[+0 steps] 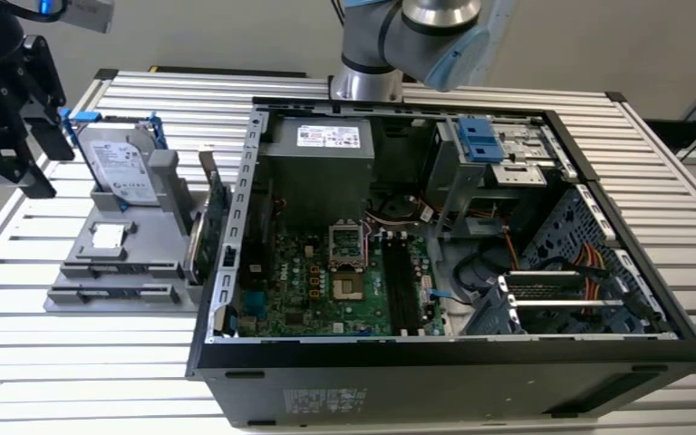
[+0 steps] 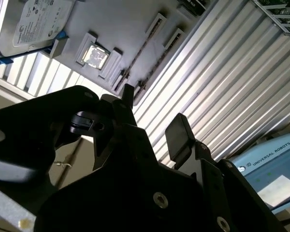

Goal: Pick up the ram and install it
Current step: 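Pick up the ram and move it above insertion slot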

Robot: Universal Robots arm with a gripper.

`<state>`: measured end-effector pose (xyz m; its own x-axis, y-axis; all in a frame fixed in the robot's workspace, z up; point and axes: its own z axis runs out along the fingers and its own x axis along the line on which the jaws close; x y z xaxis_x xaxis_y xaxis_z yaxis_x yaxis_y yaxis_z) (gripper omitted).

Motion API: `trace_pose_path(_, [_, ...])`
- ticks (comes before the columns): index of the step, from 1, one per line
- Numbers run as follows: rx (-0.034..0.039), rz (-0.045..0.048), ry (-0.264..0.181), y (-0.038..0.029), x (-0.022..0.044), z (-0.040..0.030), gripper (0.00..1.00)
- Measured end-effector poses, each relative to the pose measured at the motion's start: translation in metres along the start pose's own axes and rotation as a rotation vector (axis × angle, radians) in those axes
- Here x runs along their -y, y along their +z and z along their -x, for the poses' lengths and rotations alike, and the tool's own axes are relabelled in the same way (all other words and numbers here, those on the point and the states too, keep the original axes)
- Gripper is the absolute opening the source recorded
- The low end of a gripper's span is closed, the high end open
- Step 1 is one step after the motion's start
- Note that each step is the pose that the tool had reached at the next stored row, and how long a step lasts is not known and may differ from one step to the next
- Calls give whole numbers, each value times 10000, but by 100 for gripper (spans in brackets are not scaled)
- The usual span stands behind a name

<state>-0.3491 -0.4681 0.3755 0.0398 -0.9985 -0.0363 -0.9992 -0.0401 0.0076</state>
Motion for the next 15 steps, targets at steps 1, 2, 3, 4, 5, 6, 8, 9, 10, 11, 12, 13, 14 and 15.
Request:
trace_pose_path(1, [0, -1, 18, 8, 0, 0, 100])
trace_pose_path(2, [1, -2, 36, 16, 0, 0, 100])
trace_pose_path(3, [0, -2, 52, 24, 0, -1, 100])
trace_pose_path(4, [0, -2, 66, 32, 0, -1, 100])
trace_pose_path(5, [1, -3, 73, 41, 0, -1, 100])
trace_pose_path(6, [0, -3, 76, 48, 0, -2, 100])
trace_pose_path(8, [1, -3, 79, 62, 0, -2, 100])
trace_pose_path(9, [1, -4, 80, 70, 1, -2, 100])
trace_pose_path(10, [1, -3, 80, 76, 1, -3, 100])
trace_pose_path(11, [1, -3, 80, 83, 1, -3, 100])
trace_pose_path(12, [1, -3, 80, 90, 1, -3, 100])
trace_pose_path(13, [1, -3, 80, 95, 1, -3, 100])
trace_pose_path(14, [0, -3, 80, 100, 1, -4, 100])
trace_pose_path(15, [0, -3, 80, 105, 1, -4, 100])
